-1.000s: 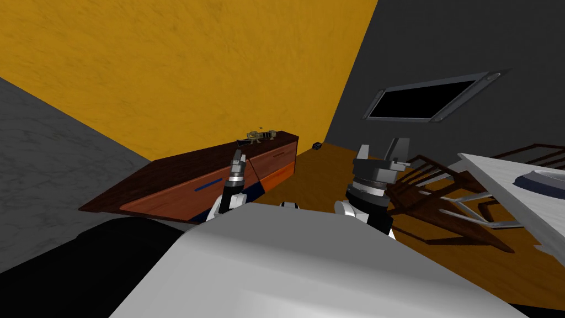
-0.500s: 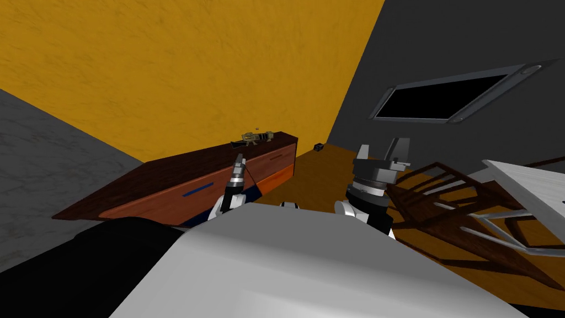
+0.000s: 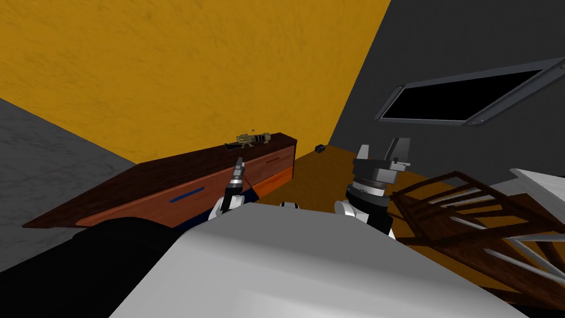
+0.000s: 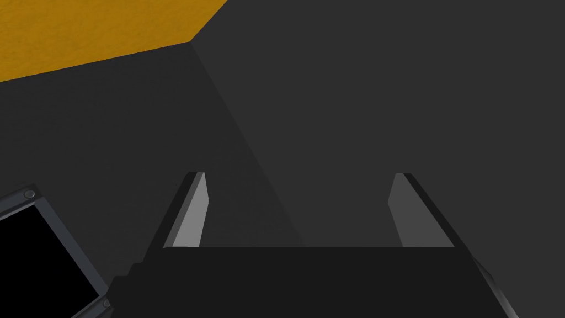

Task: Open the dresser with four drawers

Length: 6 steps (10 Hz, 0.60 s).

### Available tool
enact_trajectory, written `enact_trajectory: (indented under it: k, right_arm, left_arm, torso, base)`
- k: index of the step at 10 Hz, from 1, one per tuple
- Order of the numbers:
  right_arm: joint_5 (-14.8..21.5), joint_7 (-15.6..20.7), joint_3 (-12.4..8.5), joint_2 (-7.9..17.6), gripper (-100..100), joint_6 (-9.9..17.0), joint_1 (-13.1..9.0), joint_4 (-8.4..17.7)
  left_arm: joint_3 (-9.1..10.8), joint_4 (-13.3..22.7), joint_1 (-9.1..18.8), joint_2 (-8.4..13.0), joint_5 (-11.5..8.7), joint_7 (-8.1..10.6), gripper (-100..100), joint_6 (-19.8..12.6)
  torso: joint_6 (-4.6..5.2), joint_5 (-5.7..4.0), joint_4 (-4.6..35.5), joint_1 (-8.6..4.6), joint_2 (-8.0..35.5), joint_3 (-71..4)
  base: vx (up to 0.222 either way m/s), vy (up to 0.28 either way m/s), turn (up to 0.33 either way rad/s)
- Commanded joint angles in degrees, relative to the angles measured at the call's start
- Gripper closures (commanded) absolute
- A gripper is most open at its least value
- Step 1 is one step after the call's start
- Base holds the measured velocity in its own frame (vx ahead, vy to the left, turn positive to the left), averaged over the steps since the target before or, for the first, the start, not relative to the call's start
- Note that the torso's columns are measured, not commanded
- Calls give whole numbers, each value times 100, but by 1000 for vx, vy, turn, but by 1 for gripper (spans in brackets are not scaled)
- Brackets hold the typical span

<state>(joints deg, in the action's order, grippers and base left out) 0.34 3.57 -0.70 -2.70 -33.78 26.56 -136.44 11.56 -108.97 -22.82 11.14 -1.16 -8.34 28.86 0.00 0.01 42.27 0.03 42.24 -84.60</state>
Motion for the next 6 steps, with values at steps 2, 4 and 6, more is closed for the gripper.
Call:
enact_trajectory:
  k: [2, 4, 6]
  right_arm:
    - [0, 0, 0, 0, 0, 0, 0, 0]
    - [0, 0, 0, 0, 0, 0, 0, 0]
    - [0, 0, 0, 0, 0, 0, 0, 0]
  left_arm:
    - [134, 494, 83, 13, -26, -31, -100, 31]
    - [221, 764, 139, 21, -48, -40, -100, 34]
    - [311, 1042, 196, 9, -70, -49, -100, 37]
  torso:
    - [0, -1, 2, -3, 7, 4]
    - [0, -3, 2, -6, 6, 3]
    - [0, -1, 0, -3, 1, 0]
  base:
    - [134, -112, 55]
    - [133, -108, 61]
    - [158, -127, 71]
